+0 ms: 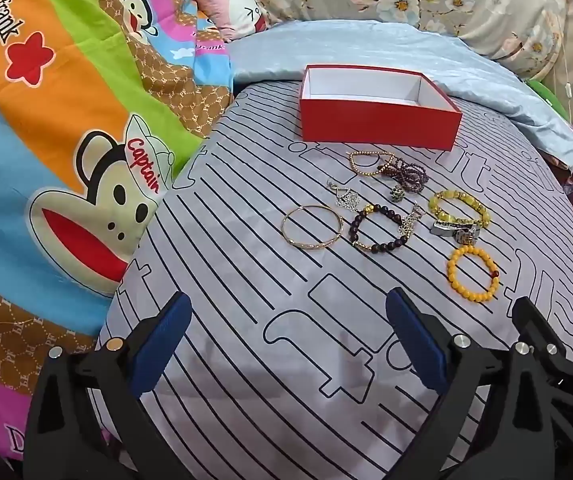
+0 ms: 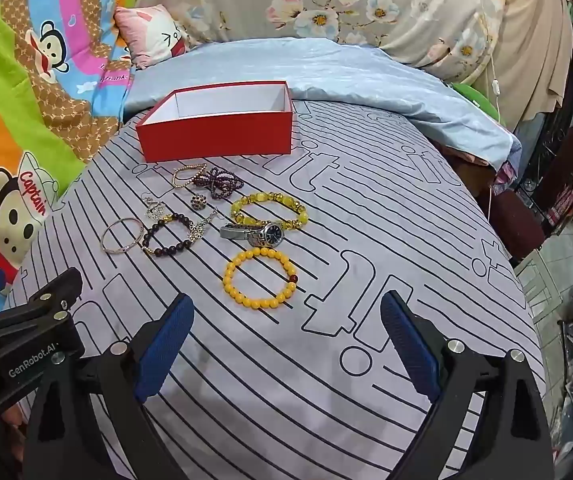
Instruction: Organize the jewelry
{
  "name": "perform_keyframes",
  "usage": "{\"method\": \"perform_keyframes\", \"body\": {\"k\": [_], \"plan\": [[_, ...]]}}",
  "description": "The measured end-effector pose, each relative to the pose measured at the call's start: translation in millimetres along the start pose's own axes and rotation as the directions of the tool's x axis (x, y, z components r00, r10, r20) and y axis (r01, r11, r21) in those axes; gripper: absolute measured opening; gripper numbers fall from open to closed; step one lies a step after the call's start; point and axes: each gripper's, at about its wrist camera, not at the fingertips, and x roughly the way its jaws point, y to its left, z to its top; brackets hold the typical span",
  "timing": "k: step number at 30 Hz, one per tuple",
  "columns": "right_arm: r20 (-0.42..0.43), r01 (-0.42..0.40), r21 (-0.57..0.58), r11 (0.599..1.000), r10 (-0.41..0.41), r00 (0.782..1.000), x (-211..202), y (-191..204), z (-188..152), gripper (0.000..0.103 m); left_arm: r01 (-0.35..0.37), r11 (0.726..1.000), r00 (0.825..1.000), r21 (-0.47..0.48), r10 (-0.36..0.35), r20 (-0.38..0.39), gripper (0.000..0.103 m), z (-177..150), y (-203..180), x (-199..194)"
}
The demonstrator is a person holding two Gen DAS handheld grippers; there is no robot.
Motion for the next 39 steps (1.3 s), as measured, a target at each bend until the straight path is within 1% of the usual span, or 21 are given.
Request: {"method": "perform_keyframes", "body": {"k": [6, 8, 11, 19, 27, 39], "plan": [[0.000, -0.003, 0.008, 1.000, 0.003, 1.000, 0.7, -1.9, 1.8, 0.093, 0.001, 1.000, 1.000, -0.006, -0.001, 0.025, 0.095, -1.0, 2.1, -4.8], [-0.001, -0.003, 0.005, 1.000, 0.003, 1.000, -0.8, 1.3, 0.3, 0.093, -0.002, 1.000, 1.000, -0.007, 0.002, 0.016, 0.095, 3.2, 1.7, -2.4], [0.000, 0.002, 0.006, 1.000, -0.002, 1.000, -0.3, 6.2, 1.0, 0.093, -0.010, 1.000, 0.999, -0.004, 0.011, 0.039, 0.095, 1.5, 0.4, -6.8], [0.001, -0.010, 0.014, 1.000, 0.010, 1.000, -1.3, -0.4, 1.9, 0.092, 0.006, 1.000, 0.999, -0.012, -0.006, 0.032, 0.095, 2.9, 1.8, -7.0], [0.004, -0.016, 0.012, 1.000, 0.016, 1.000, -1.6, 0.4, 2.4, 0.093, 0.000, 1.000, 1.000, -0.010, 0.000, 0.020, 0.095, 1.2, 1.0, -2.9], [0.001, -0.018, 0.015, 1.000, 0.018, 1.000, -1.0, 0.7, 2.3, 0.093, -0.017, 1.000, 0.999, -0.001, 0.017, 0.040, 0.095, 1.2, -1.0, -3.0]]}}
